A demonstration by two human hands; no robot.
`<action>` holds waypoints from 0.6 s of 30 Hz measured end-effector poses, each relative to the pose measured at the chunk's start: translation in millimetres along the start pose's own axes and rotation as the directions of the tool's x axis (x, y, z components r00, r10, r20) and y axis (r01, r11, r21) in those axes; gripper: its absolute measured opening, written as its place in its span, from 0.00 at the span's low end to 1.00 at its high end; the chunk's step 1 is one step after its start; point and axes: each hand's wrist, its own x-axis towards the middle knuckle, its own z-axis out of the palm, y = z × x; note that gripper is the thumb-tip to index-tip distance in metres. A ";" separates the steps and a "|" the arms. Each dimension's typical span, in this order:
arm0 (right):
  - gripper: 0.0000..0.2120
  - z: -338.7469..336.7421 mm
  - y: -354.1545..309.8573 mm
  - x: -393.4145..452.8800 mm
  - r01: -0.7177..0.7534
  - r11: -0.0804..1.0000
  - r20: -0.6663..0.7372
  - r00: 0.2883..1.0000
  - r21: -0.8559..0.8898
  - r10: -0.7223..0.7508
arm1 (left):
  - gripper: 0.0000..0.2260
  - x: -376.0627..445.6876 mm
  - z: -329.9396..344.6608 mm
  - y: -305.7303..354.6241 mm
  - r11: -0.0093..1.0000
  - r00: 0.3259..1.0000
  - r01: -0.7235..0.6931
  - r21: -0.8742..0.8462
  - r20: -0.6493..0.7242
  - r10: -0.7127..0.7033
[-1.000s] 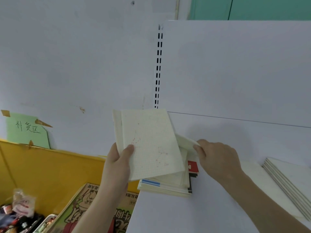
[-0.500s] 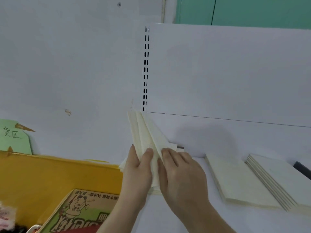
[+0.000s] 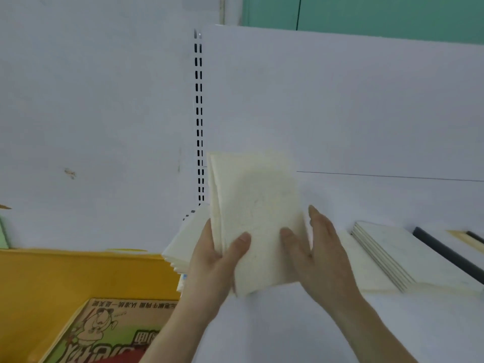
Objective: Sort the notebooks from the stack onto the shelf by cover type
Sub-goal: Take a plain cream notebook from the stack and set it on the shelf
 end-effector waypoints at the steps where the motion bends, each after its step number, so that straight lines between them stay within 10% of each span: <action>1: 0.35 -7.5 3.2 4.3 -0.120 0.972 0.110 0.989 0.202 0.100 | 0.19 -1.7 2.5 -1.3 1.000 1.000 -0.011 0.027 0.029 0.011; 5: 0.20 -20.3 15.6 -2.7 -0.207 0.785 0.218 0.971 0.584 0.094 | 0.11 -9.1 14.8 -13.2 0.983 0.995 -0.051 0.179 0.090 0.035; 18: 0.14 -22.6 57.8 -66.4 -0.119 0.838 0.043 0.993 0.533 0.113 | 0.13 -44.0 54.2 -34.8 0.953 1.000 0.002 0.304 -0.007 0.000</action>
